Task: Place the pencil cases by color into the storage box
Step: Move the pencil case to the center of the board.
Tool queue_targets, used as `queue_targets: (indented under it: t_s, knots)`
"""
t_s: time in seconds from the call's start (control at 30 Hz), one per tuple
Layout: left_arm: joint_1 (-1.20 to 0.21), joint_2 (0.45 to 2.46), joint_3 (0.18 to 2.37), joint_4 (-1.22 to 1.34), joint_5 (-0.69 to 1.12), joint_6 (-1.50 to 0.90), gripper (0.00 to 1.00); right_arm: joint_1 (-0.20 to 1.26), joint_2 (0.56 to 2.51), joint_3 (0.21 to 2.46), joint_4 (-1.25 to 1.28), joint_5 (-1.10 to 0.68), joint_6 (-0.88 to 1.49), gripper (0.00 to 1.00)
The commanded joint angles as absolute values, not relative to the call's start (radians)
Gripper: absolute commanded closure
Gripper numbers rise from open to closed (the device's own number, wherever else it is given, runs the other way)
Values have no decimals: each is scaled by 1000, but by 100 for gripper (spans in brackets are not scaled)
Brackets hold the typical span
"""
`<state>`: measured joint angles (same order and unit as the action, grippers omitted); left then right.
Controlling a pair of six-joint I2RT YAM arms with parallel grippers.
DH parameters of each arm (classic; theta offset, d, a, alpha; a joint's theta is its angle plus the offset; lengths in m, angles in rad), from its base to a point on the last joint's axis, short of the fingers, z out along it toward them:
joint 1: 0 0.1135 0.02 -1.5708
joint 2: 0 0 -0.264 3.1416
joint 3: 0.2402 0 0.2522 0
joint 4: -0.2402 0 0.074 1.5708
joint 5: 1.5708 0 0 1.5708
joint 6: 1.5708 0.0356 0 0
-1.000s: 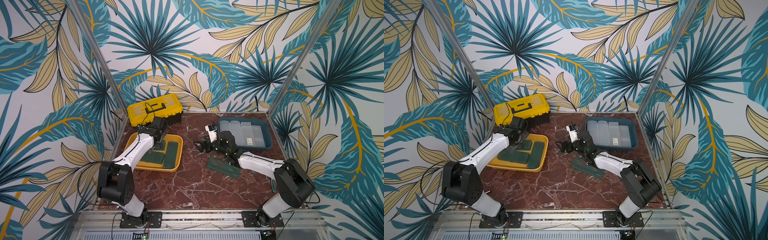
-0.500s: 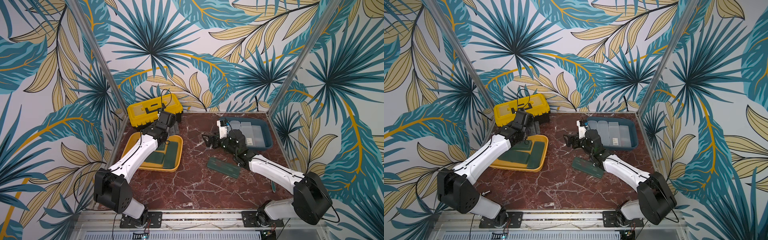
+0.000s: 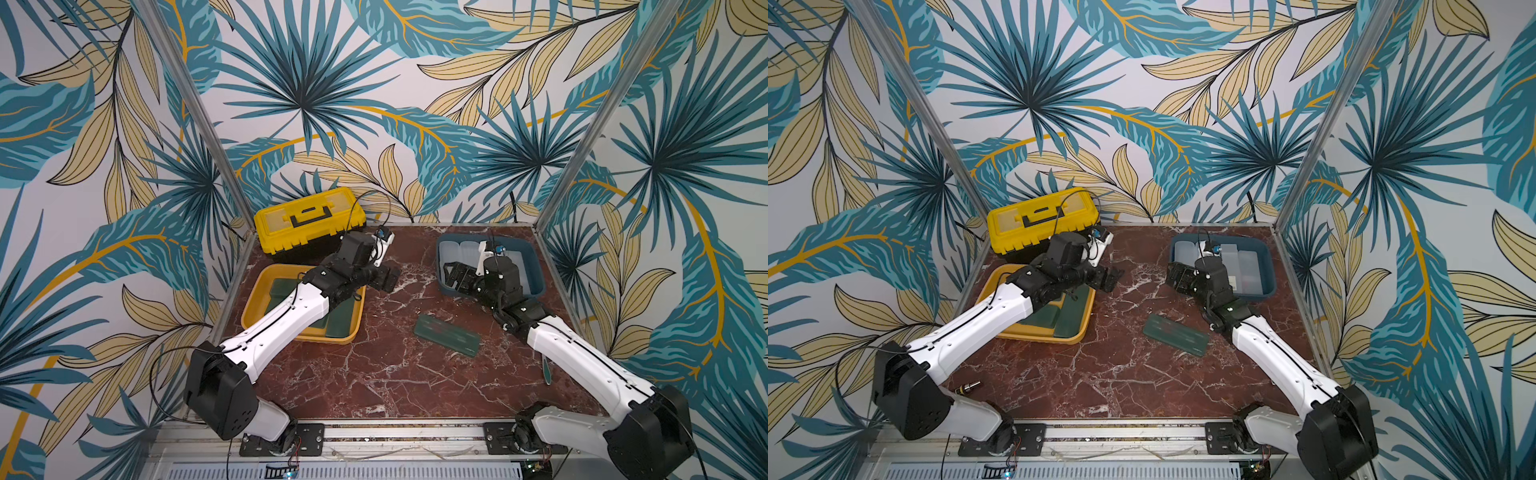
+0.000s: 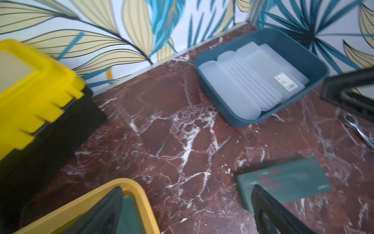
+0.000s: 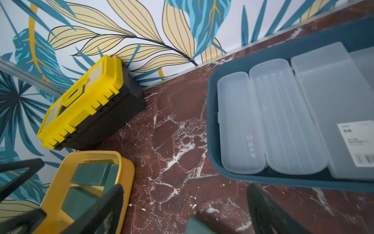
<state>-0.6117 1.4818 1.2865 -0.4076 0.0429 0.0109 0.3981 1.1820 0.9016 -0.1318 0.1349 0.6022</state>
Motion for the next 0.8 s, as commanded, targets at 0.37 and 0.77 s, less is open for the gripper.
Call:
queue_targets:
  t_s: [0.37,0.77]
  knots:
    - [-761,1608,1240,-379,144,167,3,300,982,713,-475,67,758,4]
    - [-770,1580,1205,-371,177,-69,4,287,919,487,-446,-28,865,4]
